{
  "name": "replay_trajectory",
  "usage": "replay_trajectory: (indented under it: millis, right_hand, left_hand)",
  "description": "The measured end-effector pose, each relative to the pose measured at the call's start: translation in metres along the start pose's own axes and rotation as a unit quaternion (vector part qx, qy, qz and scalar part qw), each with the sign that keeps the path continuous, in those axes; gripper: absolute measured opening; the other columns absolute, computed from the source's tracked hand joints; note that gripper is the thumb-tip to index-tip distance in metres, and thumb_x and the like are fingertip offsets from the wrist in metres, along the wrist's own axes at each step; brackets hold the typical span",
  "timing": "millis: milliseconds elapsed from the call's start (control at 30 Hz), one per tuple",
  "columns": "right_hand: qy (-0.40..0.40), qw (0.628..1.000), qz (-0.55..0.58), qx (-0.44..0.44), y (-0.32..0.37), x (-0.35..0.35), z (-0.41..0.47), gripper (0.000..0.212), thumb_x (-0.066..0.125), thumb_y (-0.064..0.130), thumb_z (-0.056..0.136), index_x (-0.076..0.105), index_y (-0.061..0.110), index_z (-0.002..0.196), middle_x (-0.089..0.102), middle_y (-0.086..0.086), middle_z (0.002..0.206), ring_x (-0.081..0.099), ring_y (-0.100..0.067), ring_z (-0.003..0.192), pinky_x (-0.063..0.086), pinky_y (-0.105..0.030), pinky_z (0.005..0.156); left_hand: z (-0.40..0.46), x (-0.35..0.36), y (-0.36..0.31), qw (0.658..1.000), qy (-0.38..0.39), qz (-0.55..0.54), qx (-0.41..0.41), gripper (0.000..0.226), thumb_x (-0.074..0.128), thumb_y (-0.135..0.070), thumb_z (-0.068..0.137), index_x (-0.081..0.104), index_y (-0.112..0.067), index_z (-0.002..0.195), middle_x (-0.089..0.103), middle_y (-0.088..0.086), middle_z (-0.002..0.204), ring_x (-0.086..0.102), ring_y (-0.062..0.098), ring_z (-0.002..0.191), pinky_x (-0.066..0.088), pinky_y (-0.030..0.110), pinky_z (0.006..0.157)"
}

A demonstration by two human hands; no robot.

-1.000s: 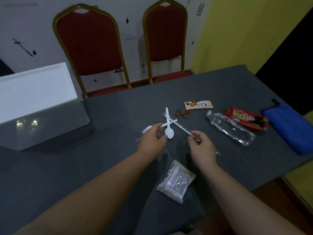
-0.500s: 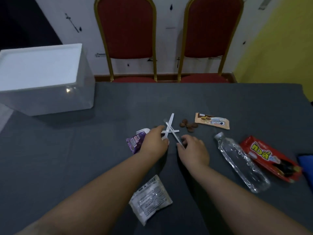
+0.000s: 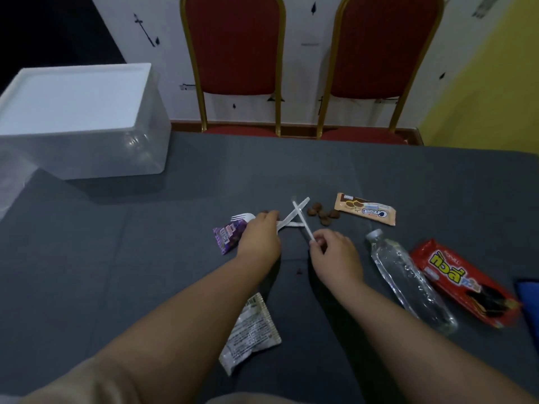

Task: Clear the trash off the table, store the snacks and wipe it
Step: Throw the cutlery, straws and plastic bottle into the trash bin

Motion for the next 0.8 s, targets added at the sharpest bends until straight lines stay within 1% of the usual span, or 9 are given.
replay_trajectory:
  millis: [100, 233, 333, 400, 467, 533, 600, 700, 800]
  right_hand:
    - [0.002, 1.0, 0.011, 0.003, -0.001, -0.002, 0.0, 0.015, 0.053, 0.026, 0.092, 0.063, 0.021, 0.102, 0.055, 0.009, 0.087, 0.049, -0.014, 0.094, 0.042, -0.029, 0.076]
    - [0.004, 0.999, 0.034, -0.001, 0.0, -0.003, 0.001, 0.013, 0.055, 0.025, 0.09, 0.064, 0.021, 0.099, 0.054, 0.01, 0.084, 0.051, -0.015, 0.092, 0.041, -0.028, 0.074]
    - [0.007, 0.999, 0.05, 0.005, 0.002, -0.002, 0.0, 0.013, 0.055, 0.023, 0.09, 0.064, 0.02, 0.098, 0.055, 0.009, 0.084, 0.053, -0.016, 0.09, 0.043, -0.029, 0.074]
    - [0.01, 0.998, 0.062, 0.01, 0.002, -0.002, -0.002, 0.012, 0.055, 0.023, 0.091, 0.064, 0.02, 0.098, 0.055, 0.009, 0.085, 0.054, -0.015, 0.089, 0.045, -0.029, 0.073]
    - [0.017, 0.997, 0.076, 0.019, 0.003, -0.002, -0.003, 0.011, 0.054, 0.023, 0.092, 0.063, 0.022, 0.098, 0.054, 0.009, 0.087, 0.054, -0.011, 0.084, 0.044, -0.024, 0.066]
    - [0.023, 0.995, 0.096, 0.029, 0.004, -0.002, -0.005, 0.01, 0.053, 0.023, 0.093, 0.062, 0.023, 0.098, 0.055, 0.008, 0.09, 0.052, -0.006, 0.078, 0.041, -0.018, 0.06]
    - [0.023, 0.992, 0.118, 0.041, 0.004, -0.002, -0.006, 0.01, 0.053, 0.023, 0.093, 0.062, 0.024, 0.097, 0.056, 0.006, 0.092, 0.053, -0.005, 0.077, 0.042, -0.017, 0.06]
    - [0.011, 0.99, 0.13, 0.047, 0.002, -0.004, -0.008, 0.008, 0.054, 0.021, 0.092, 0.062, 0.024, 0.093, 0.058, 0.003, 0.092, 0.052, -0.003, 0.075, 0.041, -0.014, 0.06]
    - [0.008, 0.989, 0.137, 0.053, -0.001, -0.005, -0.01, 0.009, 0.055, 0.02, 0.092, 0.063, 0.021, 0.094, 0.059, 0.002, 0.092, 0.05, -0.001, 0.072, 0.036, -0.011, 0.058]
  left_hand:
    - [0.0, -0.003, 0.01, 1.0, 0.015, 0.014, 0.003, 0.035, 0.052, -0.005, 0.086, 0.055, -0.016, 0.119, 0.053, 0.007, 0.124, 0.053, 0.028, 0.111, 0.044, 0.037, 0.093]
    - [0.0, -0.014, 0.025, 1.0, 0.018, 0.012, -0.001, 0.044, 0.048, -0.007, 0.089, 0.051, -0.022, 0.131, 0.048, 0.007, 0.131, 0.049, 0.027, 0.12, 0.04, 0.036, 0.102]
    - [0.0, -0.023, 0.032, 1.0, 0.016, 0.021, 0.009, 0.046, 0.045, -0.009, 0.091, 0.05, -0.027, 0.134, 0.048, 0.006, 0.131, 0.046, 0.025, 0.124, 0.039, 0.035, 0.103]
    - [-0.001, -0.027, 0.031, 0.997, 0.015, 0.068, 0.023, 0.048, 0.046, -0.007, 0.09, 0.049, -0.027, 0.134, 0.046, 0.007, 0.132, 0.042, 0.026, 0.124, 0.036, 0.034, 0.101]
    - [0.0, -0.029, 0.027, 0.992, -0.002, 0.121, 0.045, 0.048, 0.047, -0.008, 0.089, 0.049, -0.024, 0.134, 0.045, 0.007, 0.133, 0.039, 0.028, 0.123, 0.033, 0.033, 0.1]
    - [0.003, -0.027, 0.019, 0.982, -0.011, 0.169, 0.085, 0.042, 0.048, -0.015, 0.089, 0.051, -0.022, 0.13, 0.047, 0.005, 0.134, 0.042, 0.027, 0.121, 0.032, 0.033, 0.1]
    - [0.007, -0.018, 0.012, 0.967, 0.003, 0.221, 0.129, 0.037, 0.046, -0.025, 0.091, 0.052, -0.021, 0.127, 0.049, 0.002, 0.135, 0.045, 0.026, 0.121, 0.03, 0.035, 0.103]
    - [0.013, -0.011, 0.011, 0.95, 0.008, 0.275, 0.15, 0.033, 0.047, -0.033, 0.092, 0.049, -0.022, 0.123, 0.051, 0.001, 0.133, 0.045, 0.025, 0.121, 0.021, 0.037, 0.109]
    - [0.016, -0.01, 0.008, 0.932, 0.009, 0.317, 0.177, 0.028, 0.046, -0.033, 0.093, 0.048, -0.02, 0.118, 0.056, 0.002, 0.125, 0.047, 0.025, 0.117, 0.023, 0.035, 0.105]
Point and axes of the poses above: each hand's wrist, its own z-axis towards the middle knuckle, its own x-axis out of the palm, y = z × x, the point moved 5 cm from there along z, towards the middle knuckle
